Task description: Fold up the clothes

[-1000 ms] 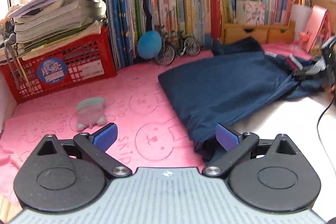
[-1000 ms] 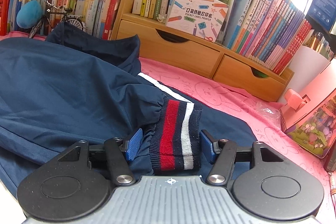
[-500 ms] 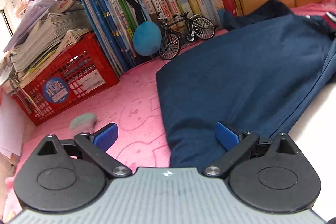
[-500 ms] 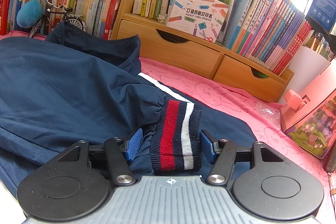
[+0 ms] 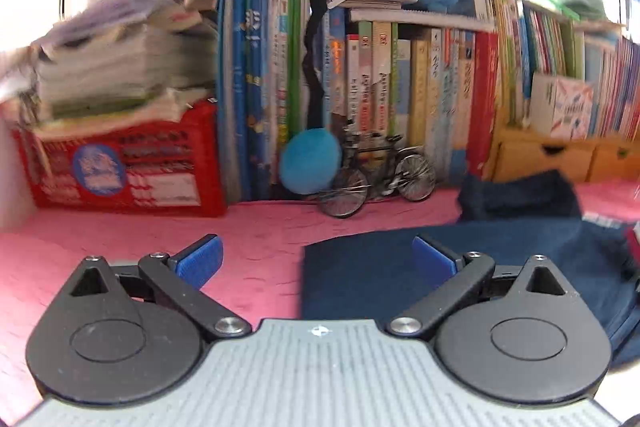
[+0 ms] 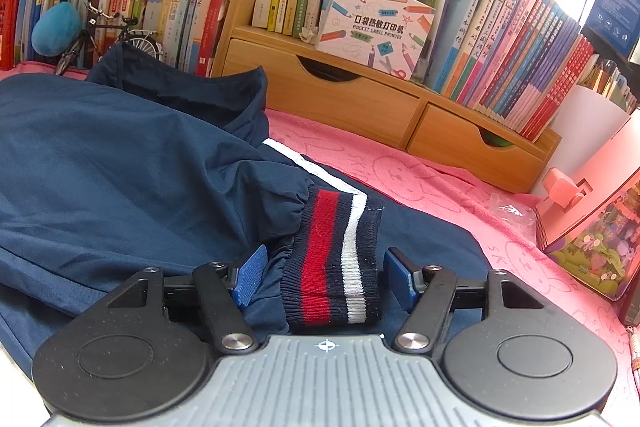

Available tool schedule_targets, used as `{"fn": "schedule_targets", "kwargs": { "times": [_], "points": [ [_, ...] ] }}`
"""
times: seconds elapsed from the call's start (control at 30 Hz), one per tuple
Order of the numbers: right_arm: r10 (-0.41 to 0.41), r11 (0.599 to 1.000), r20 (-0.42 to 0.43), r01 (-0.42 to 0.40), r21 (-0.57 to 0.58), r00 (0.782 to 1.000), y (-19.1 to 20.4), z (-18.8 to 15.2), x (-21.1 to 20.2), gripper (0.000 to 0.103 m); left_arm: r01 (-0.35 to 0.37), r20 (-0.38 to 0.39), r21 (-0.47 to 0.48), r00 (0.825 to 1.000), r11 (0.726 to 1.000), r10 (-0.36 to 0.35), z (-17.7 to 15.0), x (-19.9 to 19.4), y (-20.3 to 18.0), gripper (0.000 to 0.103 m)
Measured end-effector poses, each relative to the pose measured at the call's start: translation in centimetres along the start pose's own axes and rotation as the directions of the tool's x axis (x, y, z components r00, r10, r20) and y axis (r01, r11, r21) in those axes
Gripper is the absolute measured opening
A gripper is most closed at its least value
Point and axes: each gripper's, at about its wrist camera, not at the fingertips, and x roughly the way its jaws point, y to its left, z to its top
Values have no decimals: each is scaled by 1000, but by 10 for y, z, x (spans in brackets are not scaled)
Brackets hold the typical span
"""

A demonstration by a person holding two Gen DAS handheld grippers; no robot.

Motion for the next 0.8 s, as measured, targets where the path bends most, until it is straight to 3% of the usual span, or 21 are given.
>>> {"fn": "schedule_targets", "kwargs": {
  "times": [0.1,0.27,0.43,0.53,0.7,0.8],
  "points": [
    [2,1000,-3,-2,11,1000,-2,0,1,68,16,-81,-108,996,994,-24,-2,31,-14,95],
    [13,999,-12,-12,43,1000,-8,0,2,72,-72,-169,-3,983,997,70,-33,41,-25,95],
    [23,995,-26,-20,102,999,-18,-1,4,83,-98,-207,-50,975,994,86,-37,43,-12,102],
    [32,985,-27,-27,168,999,-30,-3,2,89,-128,-231,9,965,992,126,-37,48,-21,103],
    [-84,967,99,57,247,991,-24,-1,-53,90,-133,-238,27,962,991,136,-36,50,-22,103],
    [-43,984,175,11,180,984,-2,17,-79,94,-135,-240,30,961,990,138,-36,50,-22,103]
  ]
}}
